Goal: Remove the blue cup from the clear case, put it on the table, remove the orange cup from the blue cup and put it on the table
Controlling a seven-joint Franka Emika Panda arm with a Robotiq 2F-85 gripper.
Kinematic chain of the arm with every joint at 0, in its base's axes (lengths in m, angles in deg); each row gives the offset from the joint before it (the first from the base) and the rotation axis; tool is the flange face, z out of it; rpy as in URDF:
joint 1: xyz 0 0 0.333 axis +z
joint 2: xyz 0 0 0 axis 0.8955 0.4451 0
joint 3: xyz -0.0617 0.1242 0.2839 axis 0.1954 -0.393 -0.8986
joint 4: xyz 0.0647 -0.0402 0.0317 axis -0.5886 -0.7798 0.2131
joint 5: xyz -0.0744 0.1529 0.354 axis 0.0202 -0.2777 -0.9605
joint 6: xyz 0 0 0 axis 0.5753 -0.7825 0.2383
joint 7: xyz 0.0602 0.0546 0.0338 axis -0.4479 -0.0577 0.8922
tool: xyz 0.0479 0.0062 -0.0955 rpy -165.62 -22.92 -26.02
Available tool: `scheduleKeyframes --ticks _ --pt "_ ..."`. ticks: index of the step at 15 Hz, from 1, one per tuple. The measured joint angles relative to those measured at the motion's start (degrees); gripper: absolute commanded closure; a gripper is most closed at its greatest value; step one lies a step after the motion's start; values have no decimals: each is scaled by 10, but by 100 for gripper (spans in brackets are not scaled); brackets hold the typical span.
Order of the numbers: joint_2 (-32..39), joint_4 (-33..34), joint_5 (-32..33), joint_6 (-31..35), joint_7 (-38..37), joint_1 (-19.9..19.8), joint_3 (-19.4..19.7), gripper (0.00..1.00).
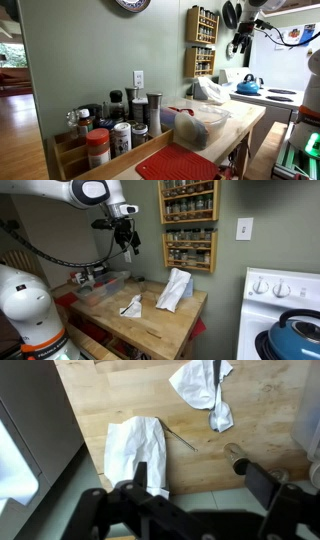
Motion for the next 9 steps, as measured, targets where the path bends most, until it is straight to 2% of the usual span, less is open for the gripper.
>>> scheduleKeyframes --ticks 4,6,9 --pt "1 -2 -4 0 12 10 -7 0" --pt "3 -15 -27 0 21 43 -32 0" --pt "10 -38 -80 0 21 115 -88 0"
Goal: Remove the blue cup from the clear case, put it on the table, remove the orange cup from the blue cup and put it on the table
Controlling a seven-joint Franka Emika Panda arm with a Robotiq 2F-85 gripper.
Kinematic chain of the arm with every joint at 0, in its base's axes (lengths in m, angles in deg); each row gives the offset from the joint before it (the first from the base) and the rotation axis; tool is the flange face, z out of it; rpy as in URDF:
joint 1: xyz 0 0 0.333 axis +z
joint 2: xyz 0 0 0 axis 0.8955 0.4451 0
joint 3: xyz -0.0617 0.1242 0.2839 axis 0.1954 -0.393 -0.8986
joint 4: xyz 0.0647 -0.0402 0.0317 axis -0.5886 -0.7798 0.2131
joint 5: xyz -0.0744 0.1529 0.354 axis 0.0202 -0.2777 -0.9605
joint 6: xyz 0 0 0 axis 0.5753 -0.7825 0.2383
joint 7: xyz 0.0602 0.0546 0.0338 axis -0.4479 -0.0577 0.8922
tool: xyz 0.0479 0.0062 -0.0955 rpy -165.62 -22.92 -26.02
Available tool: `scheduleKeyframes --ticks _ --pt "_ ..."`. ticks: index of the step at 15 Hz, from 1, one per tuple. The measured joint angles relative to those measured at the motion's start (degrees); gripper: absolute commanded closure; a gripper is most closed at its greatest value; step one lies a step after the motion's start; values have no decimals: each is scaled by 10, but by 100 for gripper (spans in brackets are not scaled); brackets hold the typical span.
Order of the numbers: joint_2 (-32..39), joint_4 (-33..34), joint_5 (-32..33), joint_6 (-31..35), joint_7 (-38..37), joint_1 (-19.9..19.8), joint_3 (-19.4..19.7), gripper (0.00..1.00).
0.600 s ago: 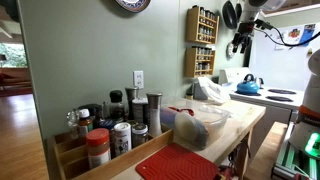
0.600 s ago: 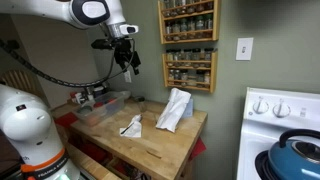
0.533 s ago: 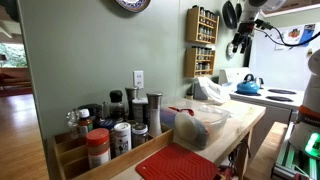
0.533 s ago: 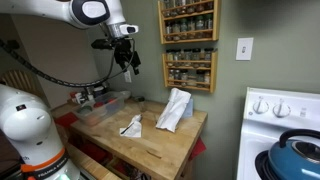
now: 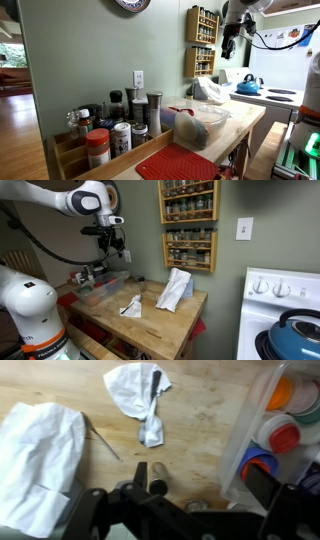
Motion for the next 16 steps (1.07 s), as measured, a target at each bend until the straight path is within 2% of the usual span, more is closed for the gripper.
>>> scheduleKeyframes --ticks 4,7,10,16 --pt "36 -8 -65 10 0 99 -76 0" --pt "95 5 -88 48 3 155 -123 0" --pt "132 23 -89 56 7 164 -130 0" --pt "139 28 -89 57 12 164 -130 0"
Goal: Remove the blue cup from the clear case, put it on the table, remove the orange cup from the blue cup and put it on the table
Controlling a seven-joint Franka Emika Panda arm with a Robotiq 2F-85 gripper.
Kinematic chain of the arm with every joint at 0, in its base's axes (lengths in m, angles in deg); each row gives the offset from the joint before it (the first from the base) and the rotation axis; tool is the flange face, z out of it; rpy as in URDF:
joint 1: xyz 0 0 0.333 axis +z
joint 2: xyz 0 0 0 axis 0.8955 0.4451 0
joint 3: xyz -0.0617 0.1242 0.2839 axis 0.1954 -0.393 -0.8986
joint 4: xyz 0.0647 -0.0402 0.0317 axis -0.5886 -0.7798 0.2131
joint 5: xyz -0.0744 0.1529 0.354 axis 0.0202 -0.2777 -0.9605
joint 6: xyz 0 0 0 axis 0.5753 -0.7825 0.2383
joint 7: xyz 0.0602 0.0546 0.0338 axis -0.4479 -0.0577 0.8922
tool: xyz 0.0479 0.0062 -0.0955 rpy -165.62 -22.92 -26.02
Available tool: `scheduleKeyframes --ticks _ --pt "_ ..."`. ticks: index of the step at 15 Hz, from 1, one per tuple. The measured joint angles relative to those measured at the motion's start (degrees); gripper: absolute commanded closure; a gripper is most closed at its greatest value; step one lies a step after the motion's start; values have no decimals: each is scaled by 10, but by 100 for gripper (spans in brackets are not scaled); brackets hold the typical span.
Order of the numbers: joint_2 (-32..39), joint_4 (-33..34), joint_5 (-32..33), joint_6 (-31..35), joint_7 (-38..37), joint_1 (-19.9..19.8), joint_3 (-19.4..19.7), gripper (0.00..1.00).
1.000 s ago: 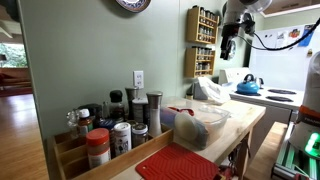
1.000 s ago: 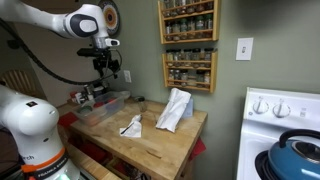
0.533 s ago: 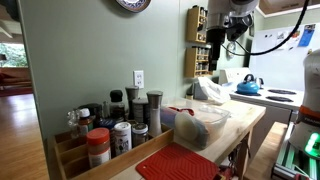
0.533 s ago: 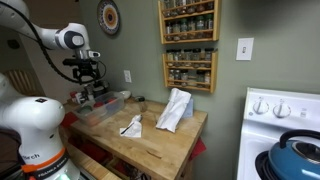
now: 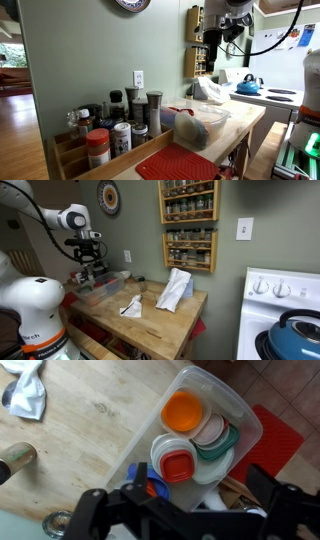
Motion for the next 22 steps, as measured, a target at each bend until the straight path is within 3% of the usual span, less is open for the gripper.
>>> scheduleKeyframes --ticks 2,6,10,15,22 --pt "24 10 -3 24 0 8 -14 0" --pt "139 45 -2 135 -7 16 -52 0" --pt "265 93 39 215 -38 3 -57 0" --pt "364 157 98 237 -76 -21 -43 0" --pt "420 195 112 237 -79 -37 -29 6"
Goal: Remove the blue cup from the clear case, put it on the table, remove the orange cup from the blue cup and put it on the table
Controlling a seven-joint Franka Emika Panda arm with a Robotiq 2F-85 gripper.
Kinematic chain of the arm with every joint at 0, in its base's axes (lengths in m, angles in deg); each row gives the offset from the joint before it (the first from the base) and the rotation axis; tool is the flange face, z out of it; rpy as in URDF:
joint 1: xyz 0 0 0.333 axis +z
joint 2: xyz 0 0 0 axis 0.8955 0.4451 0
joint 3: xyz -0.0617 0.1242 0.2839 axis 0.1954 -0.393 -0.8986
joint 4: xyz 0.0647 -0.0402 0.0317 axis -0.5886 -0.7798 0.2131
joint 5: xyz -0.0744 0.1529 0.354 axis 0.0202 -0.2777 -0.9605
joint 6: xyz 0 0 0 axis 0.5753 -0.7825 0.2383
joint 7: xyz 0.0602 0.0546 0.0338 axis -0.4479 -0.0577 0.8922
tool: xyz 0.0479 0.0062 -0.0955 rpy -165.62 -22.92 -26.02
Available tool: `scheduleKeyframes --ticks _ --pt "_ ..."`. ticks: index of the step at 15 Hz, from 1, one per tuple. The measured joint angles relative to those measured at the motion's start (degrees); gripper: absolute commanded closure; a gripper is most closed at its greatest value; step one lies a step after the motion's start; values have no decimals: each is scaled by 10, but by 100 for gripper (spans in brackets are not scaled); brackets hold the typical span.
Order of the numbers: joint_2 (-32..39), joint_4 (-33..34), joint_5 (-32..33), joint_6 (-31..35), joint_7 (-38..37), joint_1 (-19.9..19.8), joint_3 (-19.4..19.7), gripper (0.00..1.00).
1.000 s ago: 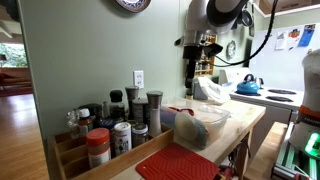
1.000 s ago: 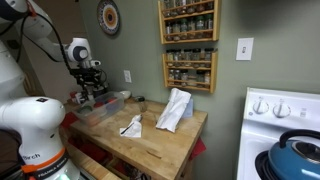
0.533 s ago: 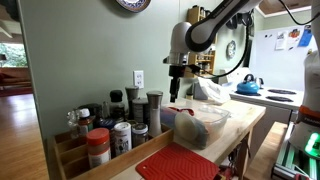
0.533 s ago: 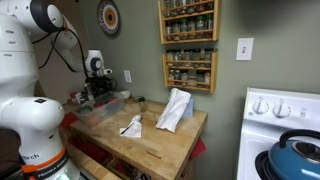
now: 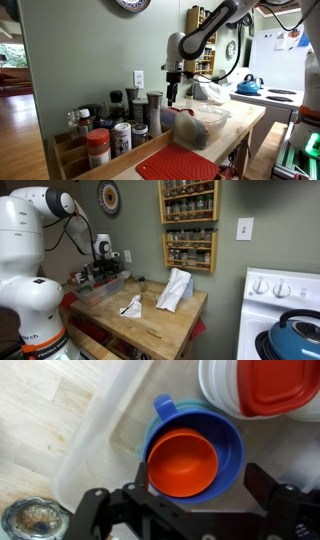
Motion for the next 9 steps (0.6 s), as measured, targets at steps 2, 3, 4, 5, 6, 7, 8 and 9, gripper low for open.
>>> scheduleKeyframes --ticks 2,3,4,5,6,7,8,9 --pt "7 1 1 0 -2 -2 3 9" --pt "9 1 2 1 -3 -3 6 12" --pt "11 1 3 1 -5 -4 9 12" --pt "12 1 4 2 -7 -4 12 19" --pt "14 1 4 3 -9 -5 14 20" --pt "15 1 5 6 -12 -6 16 24" --pt "18 1 5 10 -15 -6 17 33" --pt "20 1 5 15 -18 -6 17 29"
